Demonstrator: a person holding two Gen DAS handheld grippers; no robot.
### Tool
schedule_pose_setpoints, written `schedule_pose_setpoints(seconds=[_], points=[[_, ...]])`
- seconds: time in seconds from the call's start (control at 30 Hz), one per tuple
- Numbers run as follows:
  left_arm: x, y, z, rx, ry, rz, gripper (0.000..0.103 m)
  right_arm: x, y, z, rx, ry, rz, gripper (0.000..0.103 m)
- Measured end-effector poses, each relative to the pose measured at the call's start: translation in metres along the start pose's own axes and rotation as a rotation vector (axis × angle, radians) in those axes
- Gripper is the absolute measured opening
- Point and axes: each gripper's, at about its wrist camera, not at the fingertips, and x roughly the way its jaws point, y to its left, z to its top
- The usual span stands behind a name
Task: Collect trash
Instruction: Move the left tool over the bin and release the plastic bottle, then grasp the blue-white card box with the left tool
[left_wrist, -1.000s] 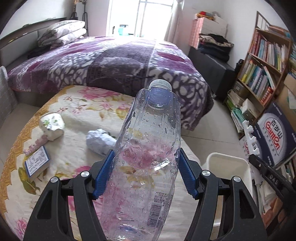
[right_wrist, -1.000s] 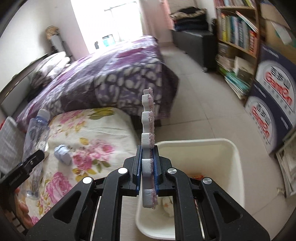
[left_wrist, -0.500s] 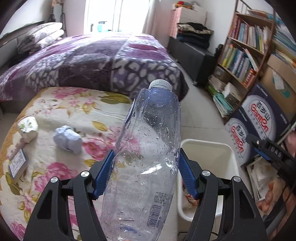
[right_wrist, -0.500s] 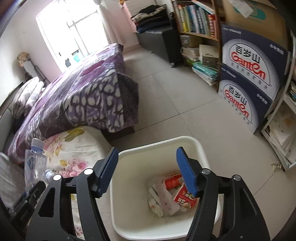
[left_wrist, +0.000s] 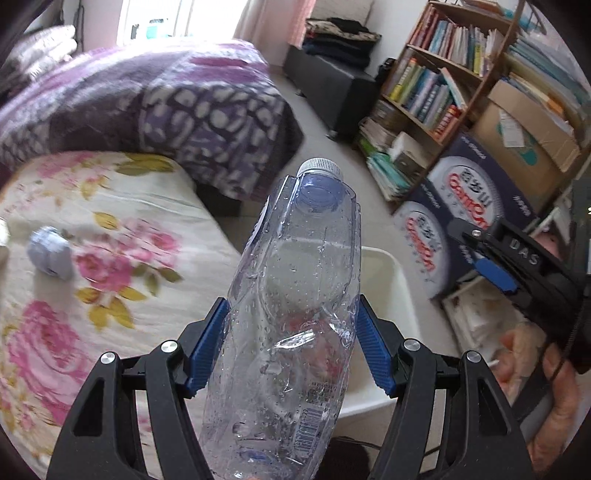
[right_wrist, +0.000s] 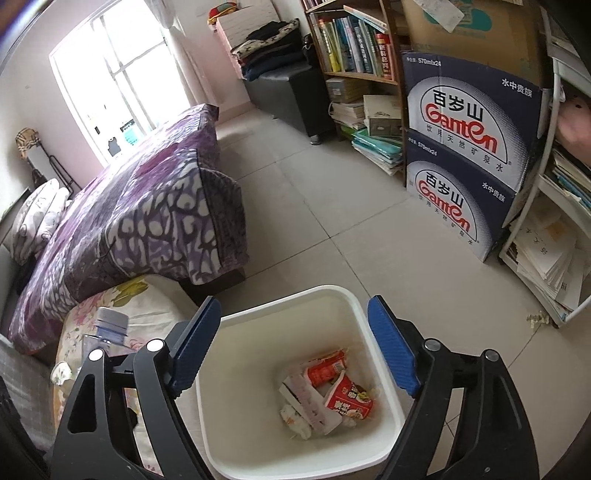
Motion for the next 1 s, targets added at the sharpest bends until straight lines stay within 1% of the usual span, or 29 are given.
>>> schedule_pose_setpoints(seconds=[0.1,0.2,0.23,0.3,0.4,0.47,0.57,0.67,0.7,0.77,0.87,0.9,0.93,0.97,1.0], points=[[0.004,-0.008,-0.002,-0.006,0.021,-0.079,0.067,0.000,-0.006,0.002,0.020,0.000,-0.004,0.080],[0.007,-0.012,-0.004,-0.026,0.054,-0.176,0.068,0.000,-0.010,0.003,0.034,0.002,0.000,0.081],[0.008,-0.013,-0.005,-0.035,0.064,-0.196,0.068,-0.001,-0.009,0.003,0.032,0.002,0.000,0.081],[0.007,-0.012,-0.005,-0.038,0.060,-0.199,0.072,0.000,-0.009,0.003,0.025,0.003,0.001,0.082],[0.005,-0.008,-0.003,-0.046,0.055,-0.172,0.073,0.001,-0.006,0.001,0.012,0.011,0.002,0.083],[0.004,-0.002,-0.002,-0.056,0.054,-0.140,0.076,0.002,-0.002,0.000,0.007,0.016,0.002,0.085],[0.001,0.014,-0.002,-0.056,0.054,-0.053,0.076,0.005,0.004,-0.002,-0.006,0.029,0.006,0.087],[-0.001,0.035,-0.003,-0.071,0.063,0.010,0.077,0.011,0.018,-0.007,-0.047,0.055,0.012,0.087],[-0.003,0.046,-0.004,-0.070,0.064,0.060,0.077,0.012,0.021,-0.009,-0.055,0.060,0.014,0.087],[-0.006,0.060,-0.005,-0.067,0.060,0.114,0.077,0.014,0.030,-0.013,-0.078,0.073,0.021,0.088],[-0.010,0.093,-0.007,-0.081,0.076,0.211,0.077,0.018,0.044,-0.020,-0.122,0.095,0.030,0.089],[-0.012,0.109,-0.009,-0.086,0.084,0.258,0.077,0.021,0.052,-0.023,-0.146,0.106,0.033,0.089],[-0.013,0.119,-0.010,-0.084,0.089,0.287,0.077,0.022,0.056,-0.026,-0.159,0.110,0.033,0.090],[-0.015,0.134,-0.012,-0.073,0.099,0.347,0.077,0.024,0.062,-0.029,-0.178,0.118,0.035,0.090],[-0.015,0.143,-0.012,-0.063,0.110,0.387,0.077,0.025,0.065,-0.031,-0.189,0.121,0.036,0.090]])
